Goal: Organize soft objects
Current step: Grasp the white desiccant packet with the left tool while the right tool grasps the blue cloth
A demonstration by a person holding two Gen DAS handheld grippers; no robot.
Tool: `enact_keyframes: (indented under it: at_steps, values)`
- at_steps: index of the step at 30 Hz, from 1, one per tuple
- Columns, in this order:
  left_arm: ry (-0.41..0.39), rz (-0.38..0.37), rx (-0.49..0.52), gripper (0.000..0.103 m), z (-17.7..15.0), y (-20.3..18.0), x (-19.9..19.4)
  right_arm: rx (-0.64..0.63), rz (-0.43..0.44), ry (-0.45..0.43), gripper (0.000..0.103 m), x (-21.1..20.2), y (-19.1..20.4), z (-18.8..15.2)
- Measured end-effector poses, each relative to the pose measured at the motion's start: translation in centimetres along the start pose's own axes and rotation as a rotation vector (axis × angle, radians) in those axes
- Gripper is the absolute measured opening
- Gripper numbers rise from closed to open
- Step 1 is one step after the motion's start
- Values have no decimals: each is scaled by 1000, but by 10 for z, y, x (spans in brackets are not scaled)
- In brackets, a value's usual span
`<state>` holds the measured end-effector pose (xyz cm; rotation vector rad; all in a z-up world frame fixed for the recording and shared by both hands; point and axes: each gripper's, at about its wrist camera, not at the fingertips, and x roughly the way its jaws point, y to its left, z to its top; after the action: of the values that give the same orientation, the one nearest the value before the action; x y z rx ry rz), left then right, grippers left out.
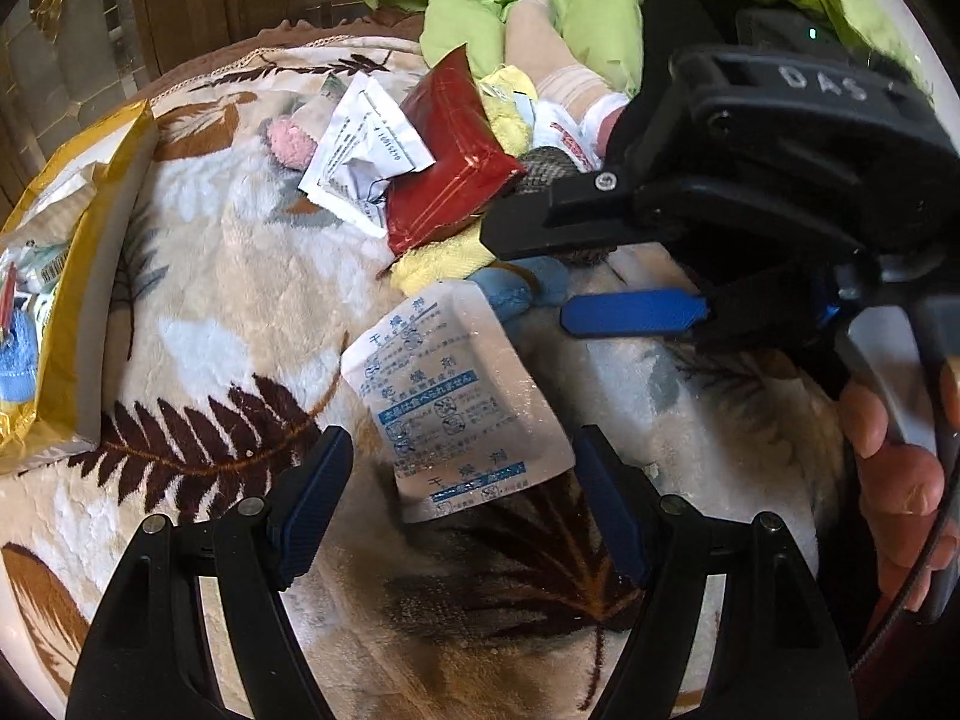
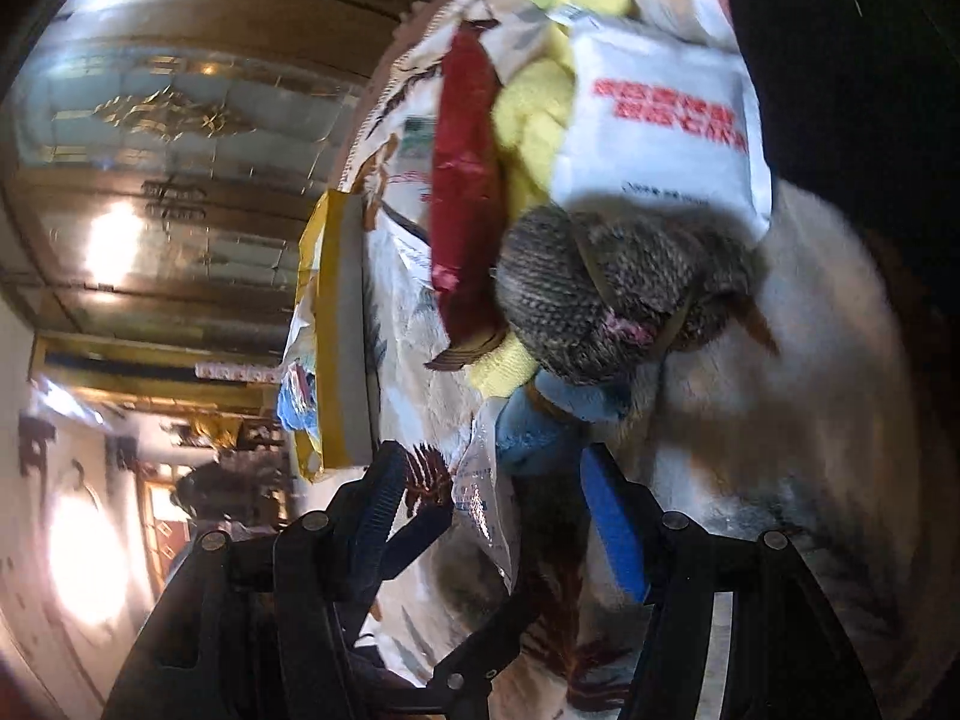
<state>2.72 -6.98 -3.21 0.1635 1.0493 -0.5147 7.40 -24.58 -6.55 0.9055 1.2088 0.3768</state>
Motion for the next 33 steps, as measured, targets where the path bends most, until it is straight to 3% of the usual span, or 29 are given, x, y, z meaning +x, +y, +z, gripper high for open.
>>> enact_keyframes:
  at_steps: [10, 16, 19, 21, 22, 23, 24, 33]
  values:
    - [11, -14, -23, 81, 2, 10, 12, 178, 37, -9, 62, 17, -31, 9]
    - [31, -2, 32, 95, 1, 5, 29, 163, 33, -14, 61, 22, -29, 12]
    - [21, 3, 33, 97, -1, 4, 29, 156, 27, -9, 52, 23, -29, 12]
    - [10, 4, 19, 86, -2, 7, 26, 149, 18, -5, 27, 22, -30, 13]
    - [7, 14, 8, 82, -2, 9, 25, 152, 21, -3, 28, 22, -32, 13]
    - [-5, 5, -5, 68, -3, 12, 21, 160, 29, -5, 27, 21, -35, 13]
    - [-22, -30, -21, 48, -3, 16, 17, 162, 34, -6, 27, 20, -37, 12]
    - [-110, -57, -48, 40, -10, 20, -13, 96, 74, -20, 26, -8, -21, -5]
